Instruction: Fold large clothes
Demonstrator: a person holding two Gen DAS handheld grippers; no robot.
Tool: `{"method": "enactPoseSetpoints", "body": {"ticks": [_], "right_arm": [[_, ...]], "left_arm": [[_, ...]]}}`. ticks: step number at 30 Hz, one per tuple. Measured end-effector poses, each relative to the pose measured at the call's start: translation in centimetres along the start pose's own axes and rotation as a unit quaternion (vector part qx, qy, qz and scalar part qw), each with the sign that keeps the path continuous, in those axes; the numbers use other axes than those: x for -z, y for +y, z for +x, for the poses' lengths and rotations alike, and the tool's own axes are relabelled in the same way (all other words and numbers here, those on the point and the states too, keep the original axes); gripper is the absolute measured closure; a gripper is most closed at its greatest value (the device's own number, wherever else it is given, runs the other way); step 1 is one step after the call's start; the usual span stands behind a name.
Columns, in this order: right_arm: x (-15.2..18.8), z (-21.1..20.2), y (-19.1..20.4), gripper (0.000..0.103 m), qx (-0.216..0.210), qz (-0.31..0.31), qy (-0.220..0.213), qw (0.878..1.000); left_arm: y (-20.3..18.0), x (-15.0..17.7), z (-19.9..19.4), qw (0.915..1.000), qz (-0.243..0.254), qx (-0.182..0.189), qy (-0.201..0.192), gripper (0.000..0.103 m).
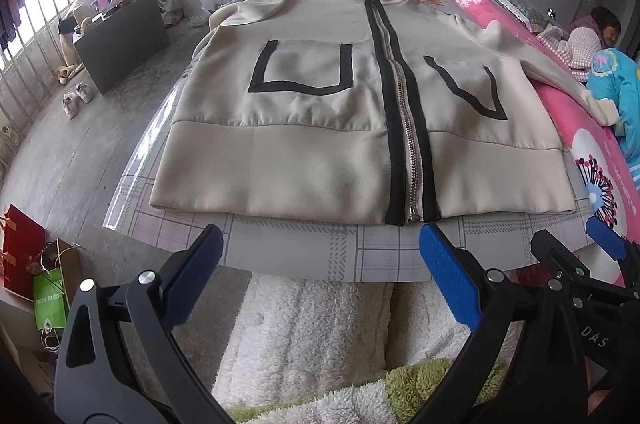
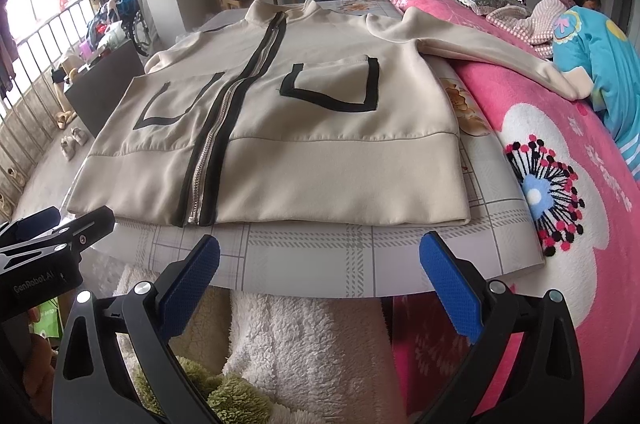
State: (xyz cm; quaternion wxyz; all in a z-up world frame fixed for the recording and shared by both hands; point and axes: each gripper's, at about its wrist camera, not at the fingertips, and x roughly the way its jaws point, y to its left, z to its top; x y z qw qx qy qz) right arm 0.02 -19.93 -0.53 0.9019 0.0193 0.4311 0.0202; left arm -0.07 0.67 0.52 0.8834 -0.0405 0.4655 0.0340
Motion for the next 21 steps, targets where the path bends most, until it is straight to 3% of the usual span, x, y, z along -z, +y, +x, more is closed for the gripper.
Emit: {"method": "enactPoseSetpoints", "body": {"ticks": [21], "right_arm": [[0.11,0.07,0.02,0.005,0.004,-0.001,0.0,1.0]], "left_arm": [[0.09,-0.01,0.01,1.0,-0.001,0.0,-0.001,0.008]]}}
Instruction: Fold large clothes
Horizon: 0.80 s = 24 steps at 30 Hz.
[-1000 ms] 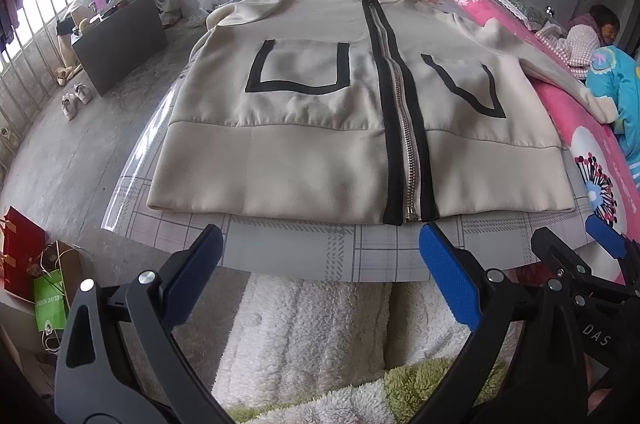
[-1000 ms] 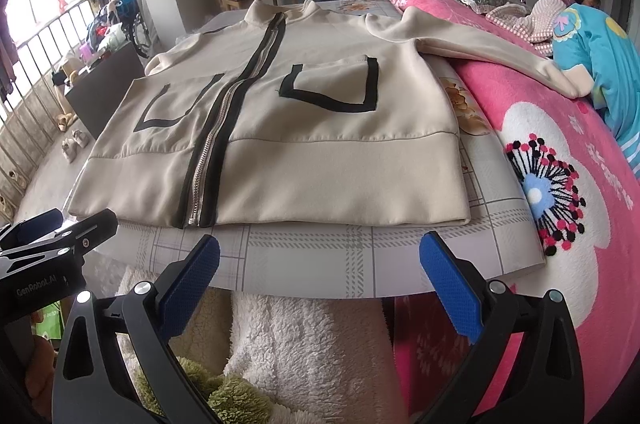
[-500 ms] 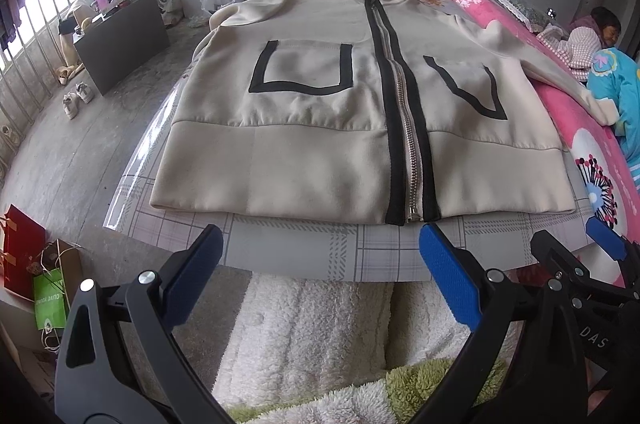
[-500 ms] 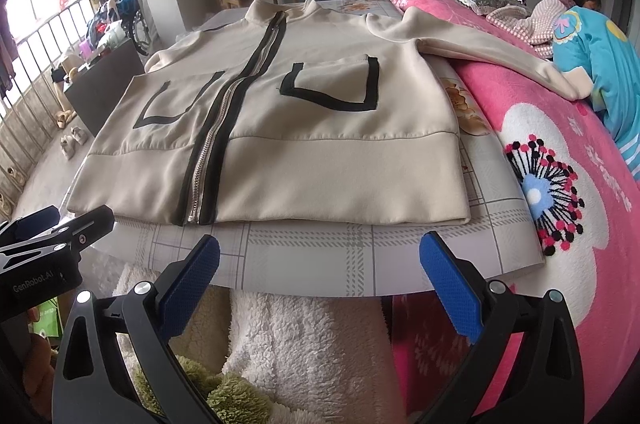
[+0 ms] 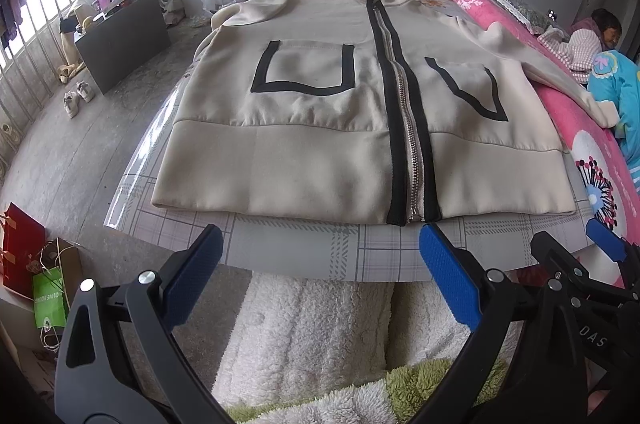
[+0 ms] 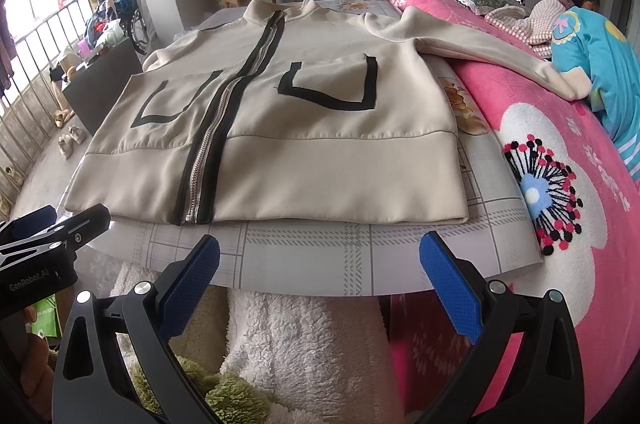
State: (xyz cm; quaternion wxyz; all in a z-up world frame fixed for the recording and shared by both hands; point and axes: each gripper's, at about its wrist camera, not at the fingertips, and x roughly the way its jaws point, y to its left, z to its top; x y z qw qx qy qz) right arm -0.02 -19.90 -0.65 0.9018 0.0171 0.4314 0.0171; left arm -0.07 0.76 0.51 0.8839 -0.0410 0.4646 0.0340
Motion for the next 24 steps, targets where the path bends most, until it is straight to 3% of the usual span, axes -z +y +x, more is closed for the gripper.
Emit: {"method": "enactPoseSetpoints", "body": {"ticks": [24], "right_arm": [[0.16,0.02,-0.4,0.005,0.003,-0.002,0.005,1.0]], "left_arm": [[0.18,-0.01,-0.05,1.0,0.0,0.001,-0.001,0.008]]}}
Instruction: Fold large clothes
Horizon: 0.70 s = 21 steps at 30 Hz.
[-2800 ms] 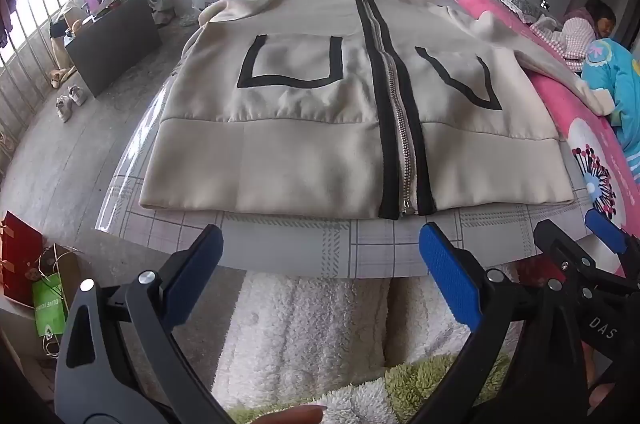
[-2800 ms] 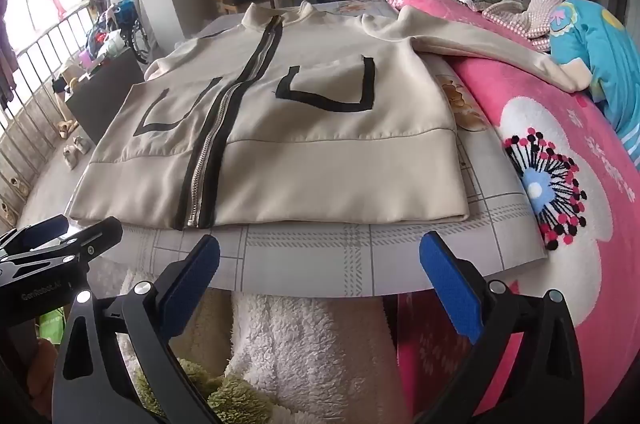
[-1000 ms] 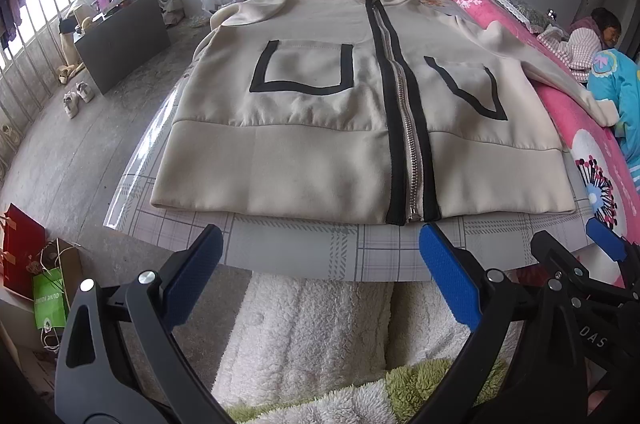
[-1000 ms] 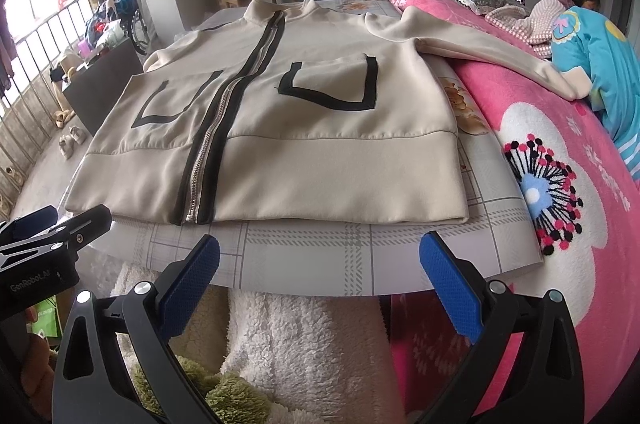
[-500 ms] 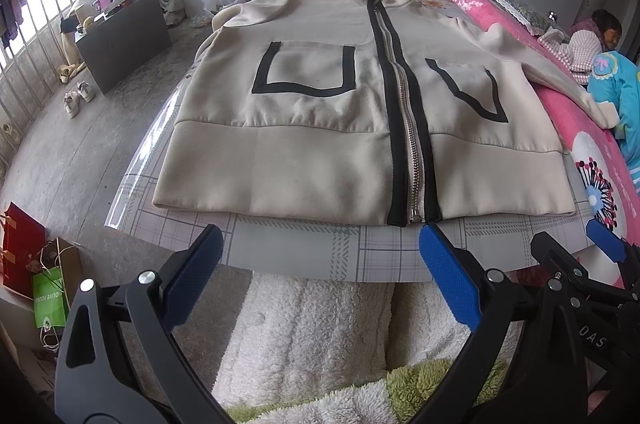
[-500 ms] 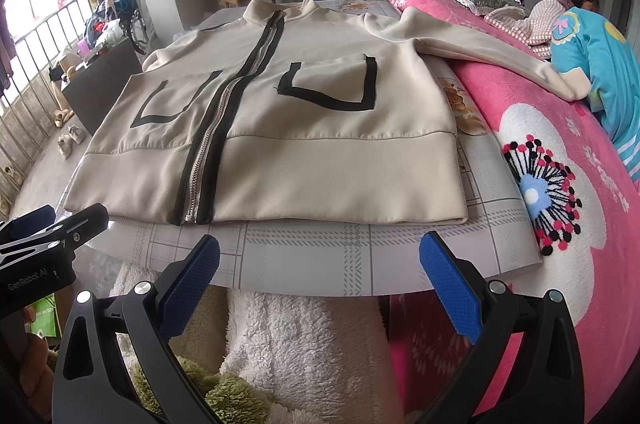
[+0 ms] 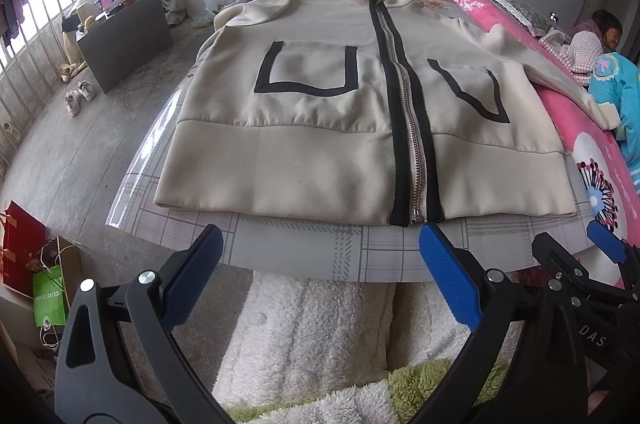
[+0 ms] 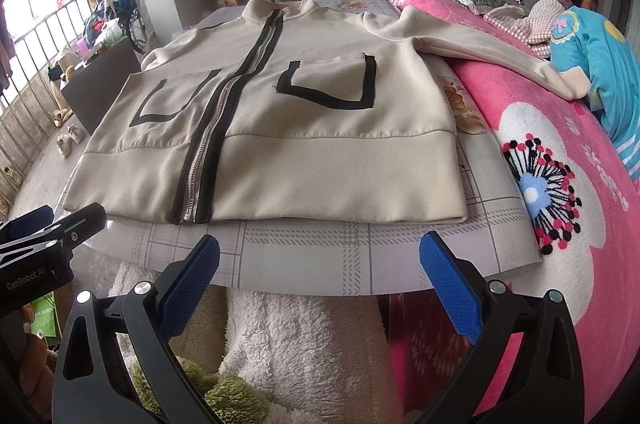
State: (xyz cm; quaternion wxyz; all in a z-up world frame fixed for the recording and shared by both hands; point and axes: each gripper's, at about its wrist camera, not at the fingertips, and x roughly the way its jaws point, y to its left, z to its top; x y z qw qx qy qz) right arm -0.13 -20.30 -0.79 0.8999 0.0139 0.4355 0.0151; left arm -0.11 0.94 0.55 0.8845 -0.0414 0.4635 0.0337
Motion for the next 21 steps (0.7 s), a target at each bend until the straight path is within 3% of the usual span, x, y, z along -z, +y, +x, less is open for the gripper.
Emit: {"method": "enactPoseSetpoints", "body": {"ticks": [21], "right_arm": [[-1.0,1.3,0.4,0.005,0.036,-0.016,0.008,0.999]], "left_arm": [[1.5,-1.2,1.3,0.9999,-0.005,-0.015,0.007,0.008]]}}
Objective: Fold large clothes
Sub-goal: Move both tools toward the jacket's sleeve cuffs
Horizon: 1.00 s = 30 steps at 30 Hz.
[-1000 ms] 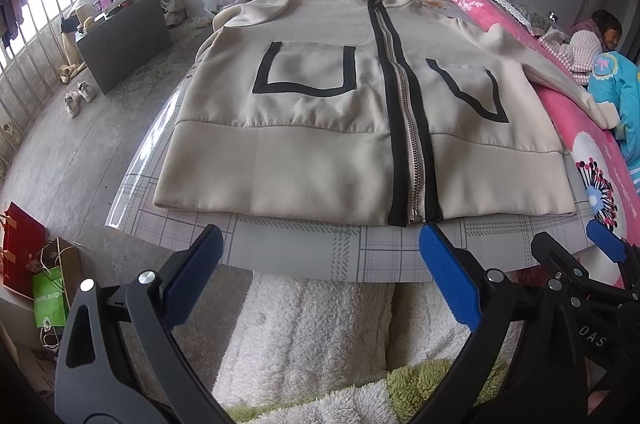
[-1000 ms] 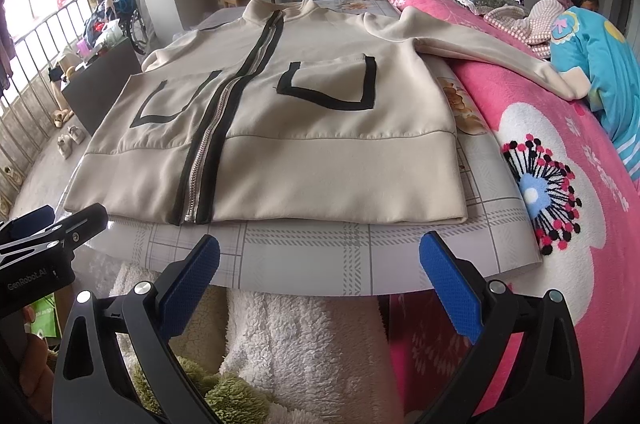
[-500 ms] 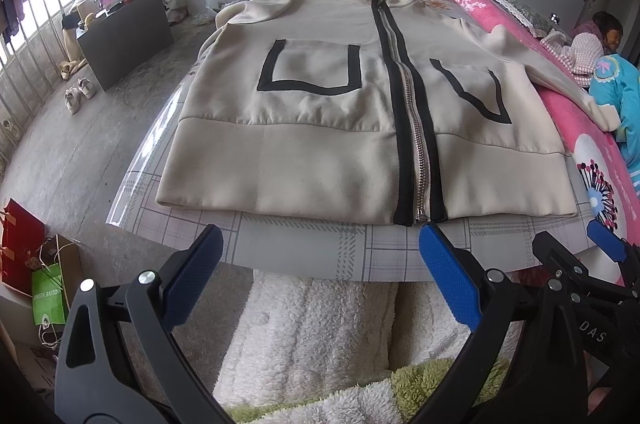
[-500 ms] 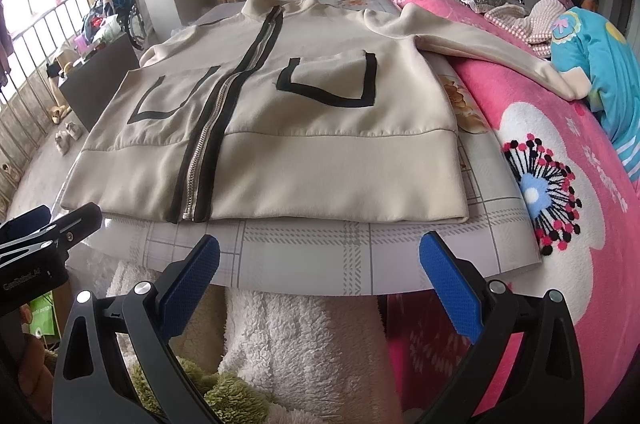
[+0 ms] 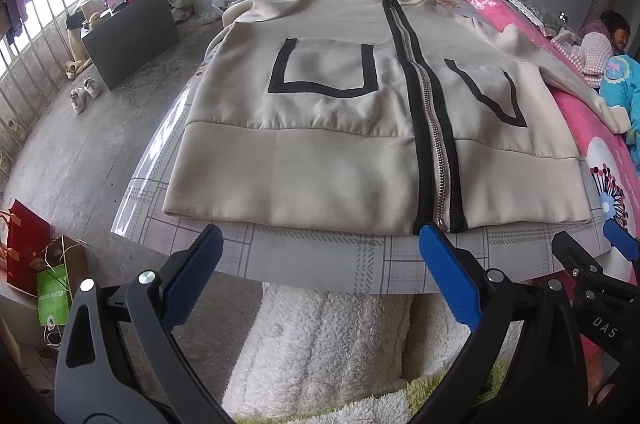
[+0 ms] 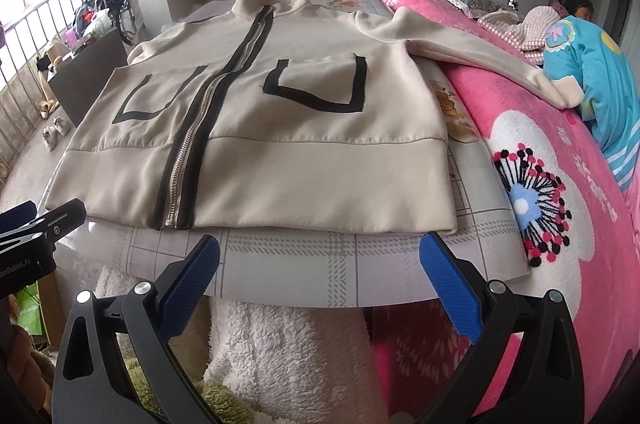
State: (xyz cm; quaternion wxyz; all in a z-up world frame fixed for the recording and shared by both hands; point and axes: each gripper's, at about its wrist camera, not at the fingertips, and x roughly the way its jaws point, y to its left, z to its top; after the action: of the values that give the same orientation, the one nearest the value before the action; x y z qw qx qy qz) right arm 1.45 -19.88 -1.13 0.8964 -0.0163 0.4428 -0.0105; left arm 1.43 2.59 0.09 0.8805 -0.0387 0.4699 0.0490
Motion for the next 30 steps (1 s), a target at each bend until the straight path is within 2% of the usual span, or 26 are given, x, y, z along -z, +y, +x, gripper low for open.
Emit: {"method": "enactPoseSetpoints", "body": {"ticks": [13,17,19,24,28,30], "right_arm": [[-0.6,2.9,-0.3,0.005,0.001,-0.001,0.023,1.0],[-0.8,3.8,-1.0,0.005,-0.017,0.011,0.027,0.999],[-1.1,4.0,-1.8,0.005,-0.017,0.015,0.025,0.999],[-2.1,3.8,-4.7,0.005,-0.005,0.038,0.001,0.999],[-2.8,4.5,-7.1,0.005,-0.008,0.06,-0.004,0.998],[-3.1,5.5,-7.8,0.005,-0.015,0.068,0.007,0.998]], "left_arm": [[0.3,-0.8,3.4,0.9995,-0.001,-0.022,0.023,0.008],[0.5,-1.2,5.1,0.9993,0.003,-0.016,0.033,0.008],[1.1,-1.4,5.8,0.9996,0.0,0.007,0.028,0.008],[3.5,-1.5,6.3,0.993,-0.031,0.112,-0.021,0.008],[5.0,-2.4,6.4,0.9894,-0.037,0.139,-0.016,0.008],[6.1,-2.6,6.5,0.9904,-0.043,0.13,-0.022,0.008]]}}
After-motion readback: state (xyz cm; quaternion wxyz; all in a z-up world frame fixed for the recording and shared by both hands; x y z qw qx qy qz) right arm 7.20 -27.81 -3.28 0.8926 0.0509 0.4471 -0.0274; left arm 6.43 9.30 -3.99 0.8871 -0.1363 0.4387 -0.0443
